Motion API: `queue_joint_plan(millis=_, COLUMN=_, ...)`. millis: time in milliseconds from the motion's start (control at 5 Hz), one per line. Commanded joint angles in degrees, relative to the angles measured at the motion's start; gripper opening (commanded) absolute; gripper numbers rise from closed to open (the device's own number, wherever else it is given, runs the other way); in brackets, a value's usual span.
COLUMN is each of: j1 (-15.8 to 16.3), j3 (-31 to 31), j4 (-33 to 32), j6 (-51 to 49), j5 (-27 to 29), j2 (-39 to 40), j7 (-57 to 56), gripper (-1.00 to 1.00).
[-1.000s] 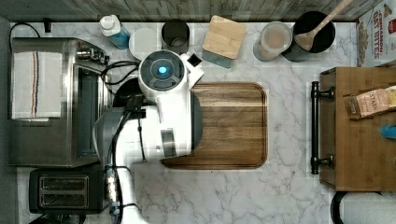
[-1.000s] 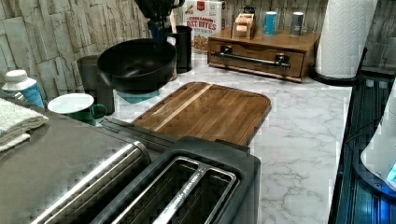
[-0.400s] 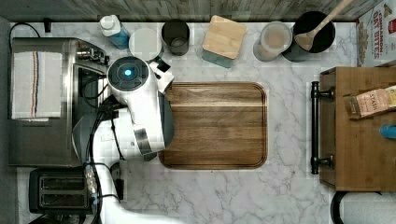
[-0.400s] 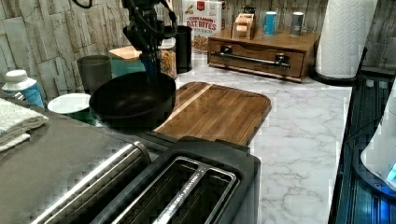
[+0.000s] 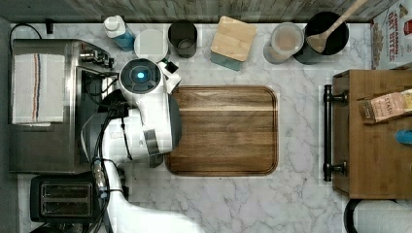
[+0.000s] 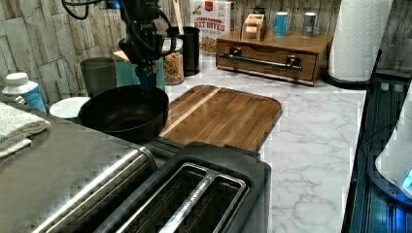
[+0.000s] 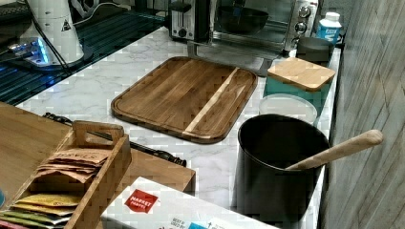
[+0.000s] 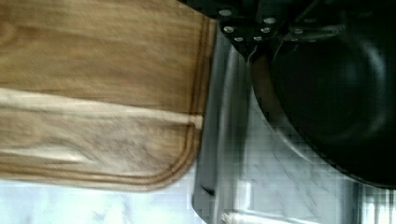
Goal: Put the bowl in the oven.
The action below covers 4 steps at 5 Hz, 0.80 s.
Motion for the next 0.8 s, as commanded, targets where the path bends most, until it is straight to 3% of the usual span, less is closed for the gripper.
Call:
queue_joint_plan(millis=200, j1=4.3, j3=5.1, j4=10.2, j6=0.2, j5=1.2, j2=5.7, j7=1.1, gripper=-1.0)
queue_joint_plan(millis=400, j1=5.5, j3=4.8, j4=12.0, j6=0.7, j5=0.3, j2=8.0, j7=2.3, gripper=-1.0)
queue_joint_plan(millis=800, j1=2.8, j3=6.7, j4=9.4, j6=7.1, j5=15.1, j2=6.8, j7=-3.0, gripper=-1.0)
